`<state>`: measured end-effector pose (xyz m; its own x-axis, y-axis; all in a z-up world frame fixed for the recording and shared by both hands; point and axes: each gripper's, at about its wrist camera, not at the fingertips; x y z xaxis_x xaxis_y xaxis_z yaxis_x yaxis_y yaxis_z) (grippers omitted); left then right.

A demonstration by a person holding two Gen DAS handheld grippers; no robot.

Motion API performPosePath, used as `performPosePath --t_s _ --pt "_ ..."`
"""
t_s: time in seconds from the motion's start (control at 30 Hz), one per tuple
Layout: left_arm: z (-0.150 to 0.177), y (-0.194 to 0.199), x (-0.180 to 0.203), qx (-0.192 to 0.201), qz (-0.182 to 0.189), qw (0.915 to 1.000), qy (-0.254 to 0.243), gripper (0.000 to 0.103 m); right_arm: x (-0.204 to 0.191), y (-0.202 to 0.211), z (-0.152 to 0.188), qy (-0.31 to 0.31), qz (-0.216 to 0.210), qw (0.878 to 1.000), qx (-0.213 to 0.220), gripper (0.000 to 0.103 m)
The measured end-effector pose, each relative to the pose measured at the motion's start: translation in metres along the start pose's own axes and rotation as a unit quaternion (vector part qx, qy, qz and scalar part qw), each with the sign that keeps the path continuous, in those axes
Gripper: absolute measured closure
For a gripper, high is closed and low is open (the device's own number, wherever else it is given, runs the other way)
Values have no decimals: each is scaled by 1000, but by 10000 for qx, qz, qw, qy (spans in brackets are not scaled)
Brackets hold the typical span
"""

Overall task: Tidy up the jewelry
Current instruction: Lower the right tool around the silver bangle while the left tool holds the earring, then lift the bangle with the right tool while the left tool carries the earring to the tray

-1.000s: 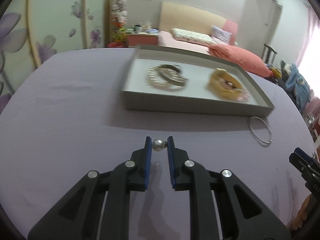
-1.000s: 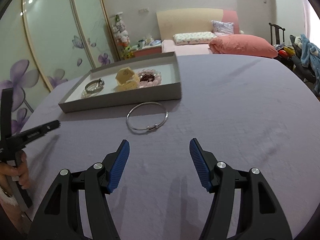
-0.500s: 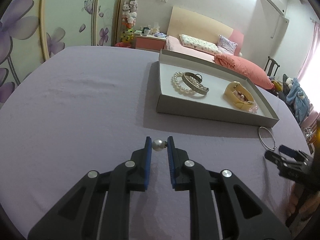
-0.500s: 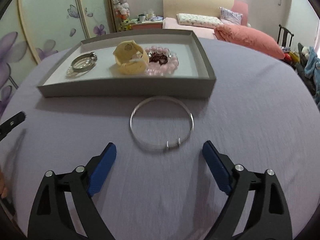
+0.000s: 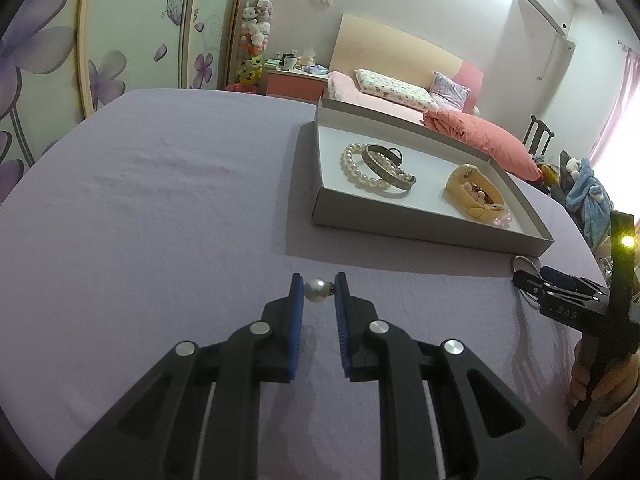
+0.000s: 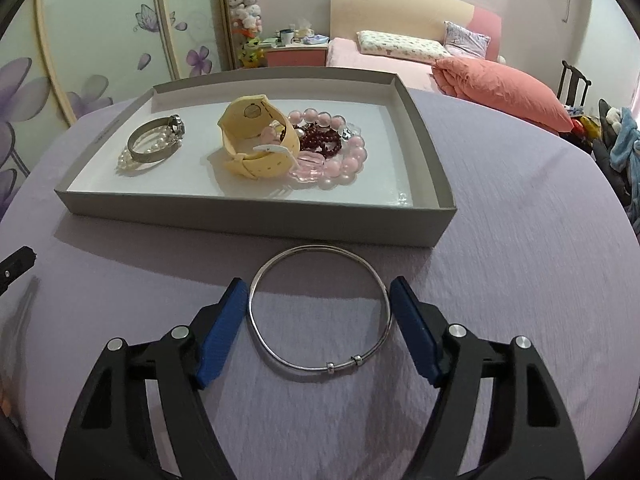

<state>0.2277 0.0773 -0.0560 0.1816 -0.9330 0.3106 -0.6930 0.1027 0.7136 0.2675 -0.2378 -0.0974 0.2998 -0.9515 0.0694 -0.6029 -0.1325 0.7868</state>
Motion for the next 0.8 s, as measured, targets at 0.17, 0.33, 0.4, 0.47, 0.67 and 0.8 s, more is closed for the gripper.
performPosePath --t_s 0.17,0.33,0.4,0.47,0.67,0.8 --pt "0 3 0 40 0 10000 7 87 -1 14 15 -20 7 10000 8 31" --pt "1 4 -1 44 -1 10000 6 87 -4 29 30 -27 -14 10000 93 31" --pt "1 4 -1 44 -4 10000 7 87 -4 32 30 -24 -5 9999 151 31" --pt "1 4 -1 46 -4 10000 2 87 -5 36 31 -26 -45 9998 197 31" --pt "1 6 0 57 9 10000 -10 87 -2 40 30 -60 -53 9996 274 31" --pt "3 10 1 67 35 10000 -49 87 -2 43 31 -97 -62 9994 323 31"
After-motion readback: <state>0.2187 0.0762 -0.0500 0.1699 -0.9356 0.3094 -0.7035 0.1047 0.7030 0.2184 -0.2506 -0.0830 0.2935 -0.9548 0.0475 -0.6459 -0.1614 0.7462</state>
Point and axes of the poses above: each gripper's, at about its wrist camera, not at the fingertips, and y roughly against the way its jaws point, x to its right, z to its underside, and after that the axes turned 9 degrees about y, right-handed
